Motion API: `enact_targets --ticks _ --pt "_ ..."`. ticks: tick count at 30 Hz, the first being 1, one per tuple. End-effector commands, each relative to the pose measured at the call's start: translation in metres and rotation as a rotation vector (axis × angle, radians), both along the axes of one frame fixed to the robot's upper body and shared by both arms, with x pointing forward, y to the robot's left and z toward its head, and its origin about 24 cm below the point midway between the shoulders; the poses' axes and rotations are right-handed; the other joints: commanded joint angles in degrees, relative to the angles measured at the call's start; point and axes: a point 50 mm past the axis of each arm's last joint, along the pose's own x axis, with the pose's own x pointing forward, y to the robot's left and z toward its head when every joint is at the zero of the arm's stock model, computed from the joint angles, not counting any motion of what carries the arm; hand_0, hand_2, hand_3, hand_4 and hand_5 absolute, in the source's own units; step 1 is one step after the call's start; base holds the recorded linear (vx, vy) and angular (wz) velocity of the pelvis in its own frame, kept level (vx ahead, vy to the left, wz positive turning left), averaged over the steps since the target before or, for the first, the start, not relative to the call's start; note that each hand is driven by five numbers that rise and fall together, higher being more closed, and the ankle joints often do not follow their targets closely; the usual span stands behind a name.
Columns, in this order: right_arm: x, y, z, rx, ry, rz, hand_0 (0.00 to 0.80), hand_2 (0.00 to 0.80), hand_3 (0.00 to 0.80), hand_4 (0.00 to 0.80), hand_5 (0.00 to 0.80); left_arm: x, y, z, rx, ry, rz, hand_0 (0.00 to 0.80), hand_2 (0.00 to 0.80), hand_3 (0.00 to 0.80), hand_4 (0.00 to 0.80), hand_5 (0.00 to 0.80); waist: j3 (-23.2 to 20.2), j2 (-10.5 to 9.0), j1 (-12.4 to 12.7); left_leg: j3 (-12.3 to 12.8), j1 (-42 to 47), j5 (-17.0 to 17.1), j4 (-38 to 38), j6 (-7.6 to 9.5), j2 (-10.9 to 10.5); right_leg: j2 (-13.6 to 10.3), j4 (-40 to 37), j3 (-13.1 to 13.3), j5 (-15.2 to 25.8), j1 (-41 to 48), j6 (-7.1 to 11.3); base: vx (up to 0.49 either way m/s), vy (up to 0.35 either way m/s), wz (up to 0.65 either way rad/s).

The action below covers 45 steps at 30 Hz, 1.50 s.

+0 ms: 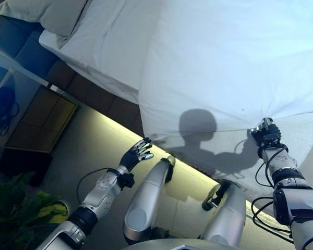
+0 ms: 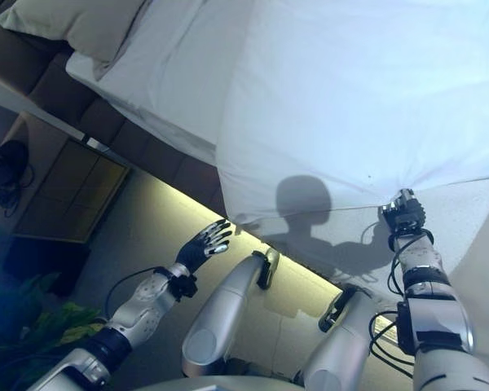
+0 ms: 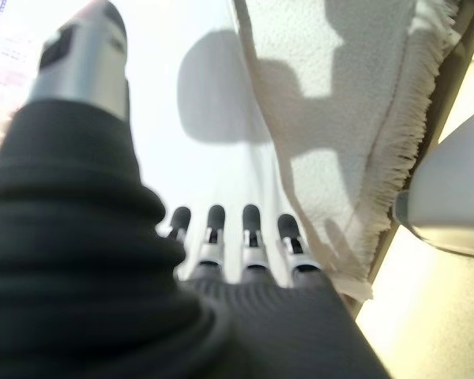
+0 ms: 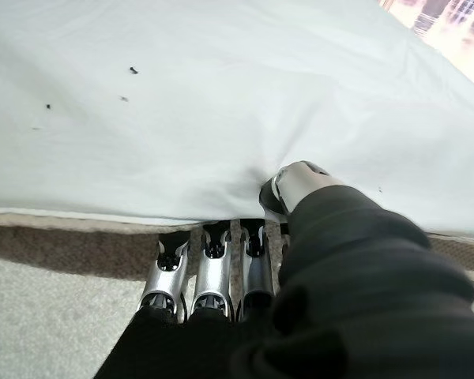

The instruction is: Make the bed neatly

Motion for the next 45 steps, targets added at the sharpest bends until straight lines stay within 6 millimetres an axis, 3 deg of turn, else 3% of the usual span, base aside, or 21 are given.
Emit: enact_targets --ticks 1,4,8,9,16,22,33,39,45 --pt "0.005 0.006 0.006 -0.07 -0.06 0.104 0.8 0.8 0.8 0.8 0.8 0.009 0.003 0.023 -0.072 -0.103 0.049 0.0 0.0 0.0 0.0 0.0 -1.4 -0.25 1.8 2.9 3.6 1.0 -3.3 4.3 0.0 0.2 -10.3 0.6 26.3 1.3 5.87 0.007 -0.047 0.03" --pt "0.008 0.021 0.003 -0.132 -0.08 0.195 0.8 0.8 0.8 0.8 0.8 0.009 0.006 0.024 -0.069 -0.095 0.065 0.0 0.0 0.0 0.0 0.0 -2.4 -0.92 2.2 2.6 6.3 1.4 -5.9 4.05 0.1 -0.3 -12.7 -0.2 27.1 4.5 6.04 0.04 -0.041 0.05" --pt "0.015 0.057 -0.001 -0.221 -0.116 0.336 0.8 0.8 0.8 0.8 0.8 0.006 0.01 0.023 -0.062 -0.069 0.097 0.0 0.0 0.0 0.0 0.0 -4.6 -2.12 2.7 1.8 11.2 2.3 -10.3 3.71 -0.1 -0.8 -16.2 -1.0 28.4 9.0 6.04 0.078 -0.026 0.03" --pt "0.016 0.067 -0.004 -0.225 -0.119 0.364 0.8 0.8 0.8 0.8 0.8 0.004 0.01 0.021 -0.063 -0.057 0.106 0.0 0.0 0.0 0.0 0.0 -5.0 -2.3 2.8 2.1 12.2 4.1 -12.0 3.99 0.0 -1.1 -17.9 -1.9 29.8 10.1 5.03 0.066 0.006 0.07" --pt "0.02 0.135 -0.015 -0.311 -0.089 0.547 0.8 0.8 0.8 0.8 0.8 -0.007 0.011 0.002 -0.064 0.023 0.161 0.0 0.0 0.0 0.0 0.0 -8.6 -4.11 4.5 0.7 20.8 4.9 -18.2 3.48 -0.2 -2.3 -26.4 -4.6 30.9 20.0 5.44 0.094 -0.007 0.01" --pt "0.015 0.18 -0.02 -0.345 -0.055 0.663 0.8 0.8 0.8 0.8 0.8 -0.014 0.014 -0.01 -0.021 0.092 0.229 0.0 0.0 0.0 0.0 0.0 -11.0 -5.66 5.9 0.0 25.9 5.8 -22.3 2.9 0.1 -3.2 -30.9 -7.2 31.2 26.5 6.01 0.067 0.027 0.11" --pt "0.015 0.227 -0.015 -0.363 -0.074 0.787 0.8 0.8 0.8 0.8 0.8 -0.028 0.035 -0.031 0.046 0.212 0.328 0.0 0.0 0.0 0.0 0.0 -14.7 -7.21 9.4 -2.2 33.5 9.3 -32.1 1.19 1.0 -3.3 -39.4 -13.2 30.9 37.9 7.49 0.036 0.044 0.15" --pt "0.018 0.233 -0.013 -0.302 -0.058 0.727 0.8 0.8 0.8 0.8 0.8 -0.042 0.037 -0.041 0.098 0.236 0.27 0.0 0.0 0.0 0.0 0.0 -15.3 -7.27 10.8 -3.4 35.7 8.9 -32.4 1.38 0.3 -4.3 -38.4 -15.0 31.2 39.6 7.74 0.07 0.043 0.15" --pt "0.007 0.233 -0.023 -0.299 -0.035 0.751 0.8 0.8 0.8 0.8 0.8 -0.048 0.032 -0.041 0.202 0.197 0.183 0.0 0.0 0.0 0.0 0.0 -15.9 -7.14 9.9 -3.1 36.9 8.8 -33.4 1.4 0.6 -3.7 -40.4 -14.8 31.7 40.9 8.27 0.023 -0.019 0.04"
